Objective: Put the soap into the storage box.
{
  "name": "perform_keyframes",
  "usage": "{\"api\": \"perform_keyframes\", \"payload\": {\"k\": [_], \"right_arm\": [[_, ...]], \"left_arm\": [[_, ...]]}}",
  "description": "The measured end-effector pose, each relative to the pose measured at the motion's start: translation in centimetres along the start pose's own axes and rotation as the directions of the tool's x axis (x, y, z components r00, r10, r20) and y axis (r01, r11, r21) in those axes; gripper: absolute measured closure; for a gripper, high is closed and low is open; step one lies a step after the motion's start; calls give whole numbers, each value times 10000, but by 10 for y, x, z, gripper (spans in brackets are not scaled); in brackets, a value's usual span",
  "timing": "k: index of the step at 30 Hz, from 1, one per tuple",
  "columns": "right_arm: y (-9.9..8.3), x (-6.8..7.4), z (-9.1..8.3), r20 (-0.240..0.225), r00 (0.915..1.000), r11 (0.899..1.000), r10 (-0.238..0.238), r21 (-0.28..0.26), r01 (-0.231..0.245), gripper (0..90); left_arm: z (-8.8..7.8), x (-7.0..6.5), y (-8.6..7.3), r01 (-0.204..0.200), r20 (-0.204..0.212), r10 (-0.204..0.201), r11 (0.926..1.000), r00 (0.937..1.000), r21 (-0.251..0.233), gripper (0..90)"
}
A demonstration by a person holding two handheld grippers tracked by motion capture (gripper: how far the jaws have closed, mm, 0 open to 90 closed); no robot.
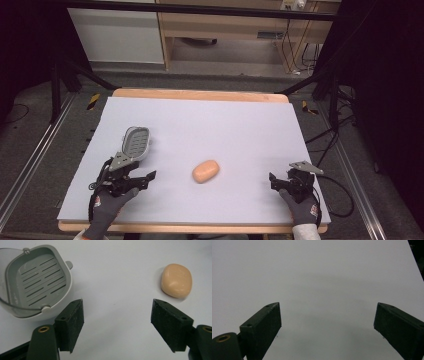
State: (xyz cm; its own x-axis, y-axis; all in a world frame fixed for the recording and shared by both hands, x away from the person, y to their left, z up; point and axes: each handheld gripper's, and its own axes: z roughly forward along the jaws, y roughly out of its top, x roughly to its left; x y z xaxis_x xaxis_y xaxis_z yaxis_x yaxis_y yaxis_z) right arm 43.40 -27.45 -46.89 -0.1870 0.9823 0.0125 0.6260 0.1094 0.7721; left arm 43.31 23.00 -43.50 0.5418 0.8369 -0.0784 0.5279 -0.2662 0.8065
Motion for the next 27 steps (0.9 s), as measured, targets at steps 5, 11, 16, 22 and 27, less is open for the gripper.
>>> {"api": "perform_keyframes", "payload": {"k": [5, 11, 16, 22, 27], "right_arm": [[0, 1, 0, 7, 10000, 10000, -41, -5, 41, 74], [1, 1, 0, 3, 9999, 9999, -138, -13, 138, 72], [1, 2, 0, 12, 9999, 9999, -121, 14, 121, 72], [1, 3, 0, -41, 9999, 9999, -133, 14, 133, 72], [2, 3, 0, -46, 9999, 9999, -138, 10, 138, 71]], "left_arm": [[5, -8, 9, -299, 231, 296, 9994, 9993, 155, 247], [12, -18, 24, -577, 496, 568, 9982, 9972, 169, 238], [19, -30, 35, -805, 717, 790, 9966, 9943, 178, 234], [29, -42, 45, -1050, 964, 1015, 9940, 9902, 320, 231], [37, -51, 51, -1183, 1123, 1134, 9922, 9872, 383, 229]]}}
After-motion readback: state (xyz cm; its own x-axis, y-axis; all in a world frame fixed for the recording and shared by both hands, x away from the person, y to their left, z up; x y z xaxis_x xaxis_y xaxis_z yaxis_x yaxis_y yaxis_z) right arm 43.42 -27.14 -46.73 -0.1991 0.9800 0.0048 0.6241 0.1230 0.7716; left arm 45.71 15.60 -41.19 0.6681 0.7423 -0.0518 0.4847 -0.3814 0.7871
